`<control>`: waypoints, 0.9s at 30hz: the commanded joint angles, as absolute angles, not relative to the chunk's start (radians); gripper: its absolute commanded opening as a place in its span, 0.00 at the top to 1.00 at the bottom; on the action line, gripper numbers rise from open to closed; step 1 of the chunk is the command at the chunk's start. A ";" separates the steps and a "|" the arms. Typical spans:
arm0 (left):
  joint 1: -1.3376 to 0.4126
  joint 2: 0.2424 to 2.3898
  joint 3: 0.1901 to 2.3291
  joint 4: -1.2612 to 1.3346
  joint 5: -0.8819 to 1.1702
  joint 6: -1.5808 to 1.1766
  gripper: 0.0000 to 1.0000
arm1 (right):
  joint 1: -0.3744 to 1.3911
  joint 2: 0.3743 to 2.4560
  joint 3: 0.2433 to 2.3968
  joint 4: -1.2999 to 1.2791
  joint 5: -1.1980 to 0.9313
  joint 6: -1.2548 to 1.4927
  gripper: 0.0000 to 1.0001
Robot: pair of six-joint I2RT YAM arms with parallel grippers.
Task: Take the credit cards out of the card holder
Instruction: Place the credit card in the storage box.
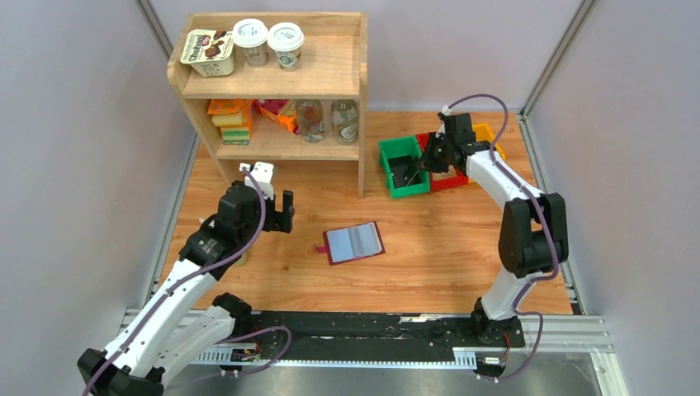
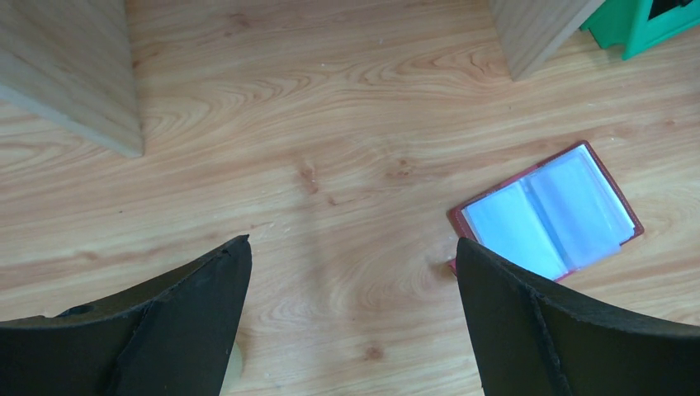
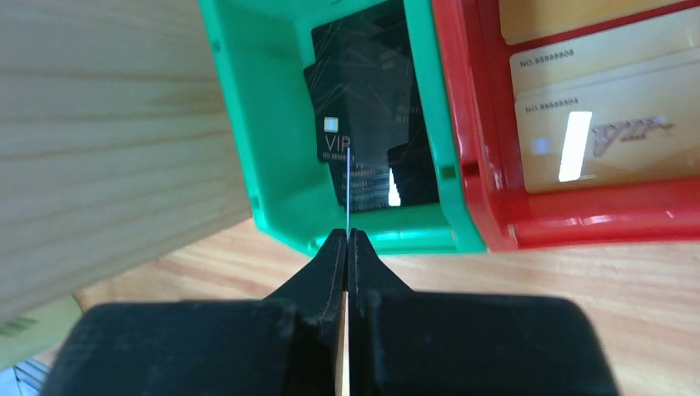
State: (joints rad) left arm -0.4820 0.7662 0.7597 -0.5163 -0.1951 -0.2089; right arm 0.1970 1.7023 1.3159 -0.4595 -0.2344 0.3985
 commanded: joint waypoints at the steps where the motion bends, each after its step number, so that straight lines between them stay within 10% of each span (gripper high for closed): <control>1: -0.472 0.724 0.744 -0.491 -0.219 -0.175 0.00 | 0.201 1.798 1.410 -0.325 -0.264 0.480 1.00; 4: -0.472 0.722 0.739 -0.491 -0.200 -0.176 0.01 | 0.210 1.861 1.457 -0.324 -0.282 0.494 0.98; 13: -0.474 0.804 0.744 -0.492 -0.041 -0.331 0.02 | 0.258 1.731 1.457 -0.583 0.058 0.469 0.35; 27: -0.472 1.098 0.727 -0.405 0.162 -0.529 0.16 | 0.678 1.411 1.020 -0.450 0.057 0.621 0.32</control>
